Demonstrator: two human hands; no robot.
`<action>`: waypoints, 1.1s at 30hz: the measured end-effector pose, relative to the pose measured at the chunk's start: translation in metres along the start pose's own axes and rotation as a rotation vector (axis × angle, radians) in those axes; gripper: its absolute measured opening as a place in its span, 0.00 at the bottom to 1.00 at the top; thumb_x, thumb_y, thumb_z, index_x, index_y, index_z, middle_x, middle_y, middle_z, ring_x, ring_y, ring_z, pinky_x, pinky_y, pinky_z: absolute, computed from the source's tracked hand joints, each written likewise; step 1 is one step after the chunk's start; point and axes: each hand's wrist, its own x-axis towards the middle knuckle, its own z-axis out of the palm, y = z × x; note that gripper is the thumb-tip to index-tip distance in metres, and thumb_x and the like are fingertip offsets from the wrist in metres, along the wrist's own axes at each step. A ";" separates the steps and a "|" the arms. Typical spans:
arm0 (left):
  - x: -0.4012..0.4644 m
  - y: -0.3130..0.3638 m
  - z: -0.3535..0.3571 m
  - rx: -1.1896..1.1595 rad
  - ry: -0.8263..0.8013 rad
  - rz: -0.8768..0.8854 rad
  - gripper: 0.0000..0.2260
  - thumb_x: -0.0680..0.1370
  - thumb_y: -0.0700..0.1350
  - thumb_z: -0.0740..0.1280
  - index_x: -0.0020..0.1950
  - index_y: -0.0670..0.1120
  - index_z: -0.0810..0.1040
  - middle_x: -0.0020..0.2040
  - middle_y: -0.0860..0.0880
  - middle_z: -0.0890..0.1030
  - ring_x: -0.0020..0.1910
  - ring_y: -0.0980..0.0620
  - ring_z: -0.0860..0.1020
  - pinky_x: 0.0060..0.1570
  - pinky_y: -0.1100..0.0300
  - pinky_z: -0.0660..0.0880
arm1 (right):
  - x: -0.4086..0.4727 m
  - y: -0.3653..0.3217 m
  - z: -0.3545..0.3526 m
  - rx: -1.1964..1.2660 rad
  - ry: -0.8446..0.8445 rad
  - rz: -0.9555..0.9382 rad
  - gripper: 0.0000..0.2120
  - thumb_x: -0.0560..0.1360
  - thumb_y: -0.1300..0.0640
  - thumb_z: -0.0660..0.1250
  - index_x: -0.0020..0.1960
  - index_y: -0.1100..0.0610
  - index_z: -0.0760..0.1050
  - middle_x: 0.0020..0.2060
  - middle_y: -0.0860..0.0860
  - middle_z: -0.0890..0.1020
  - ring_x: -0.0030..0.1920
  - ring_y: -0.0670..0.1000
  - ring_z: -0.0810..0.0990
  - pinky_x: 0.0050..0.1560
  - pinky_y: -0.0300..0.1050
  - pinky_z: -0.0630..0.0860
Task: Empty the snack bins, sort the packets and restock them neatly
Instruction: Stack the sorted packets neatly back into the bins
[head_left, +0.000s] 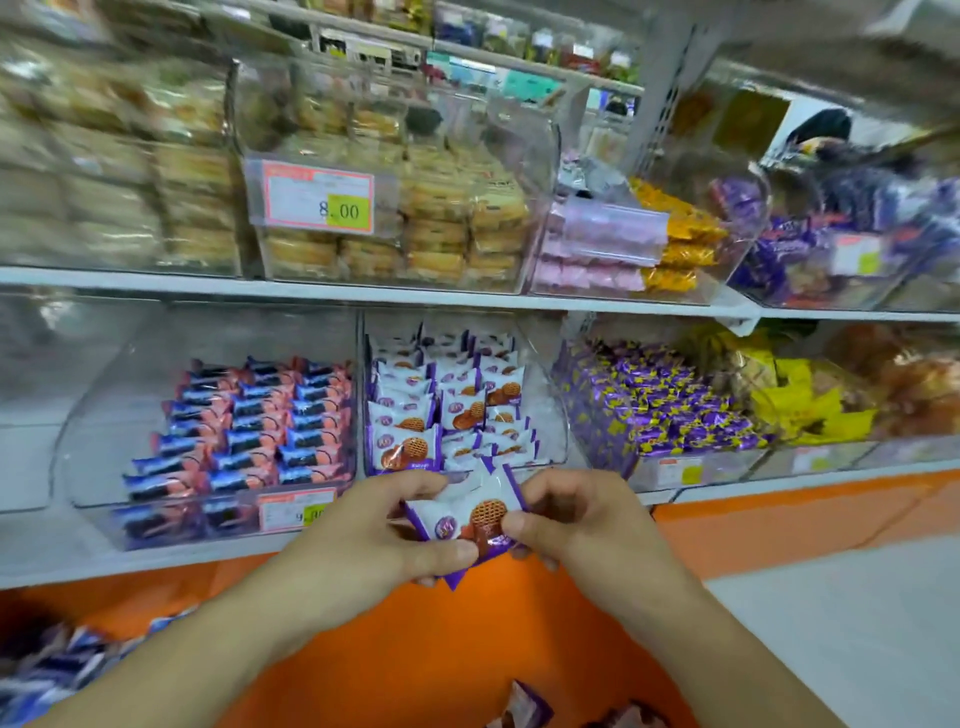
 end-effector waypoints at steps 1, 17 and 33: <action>0.001 0.000 0.000 0.013 0.005 -0.007 0.29 0.67 0.55 0.84 0.66 0.58 0.79 0.59 0.55 0.84 0.49 0.49 0.86 0.51 0.48 0.83 | 0.002 -0.001 0.001 -0.033 0.011 -0.003 0.09 0.74 0.66 0.77 0.41 0.67 0.79 0.31 0.61 0.82 0.30 0.49 0.81 0.35 0.39 0.74; 0.108 0.070 0.006 0.572 0.242 0.211 0.23 0.73 0.62 0.76 0.65 0.65 0.72 0.56 0.66 0.73 0.48 0.67 0.76 0.42 0.72 0.72 | 0.060 0.027 -0.047 -0.345 0.273 0.059 0.29 0.80 0.54 0.71 0.79 0.44 0.68 0.73 0.43 0.73 0.72 0.46 0.72 0.72 0.53 0.73; 0.232 0.052 0.010 0.677 0.165 0.188 0.25 0.70 0.55 0.81 0.65 0.57 0.80 0.58 0.57 0.83 0.47 0.54 0.84 0.51 0.52 0.82 | 0.064 0.024 -0.051 -0.231 0.271 0.065 0.23 0.79 0.62 0.67 0.68 0.40 0.77 0.37 0.32 0.71 0.38 0.33 0.75 0.36 0.22 0.70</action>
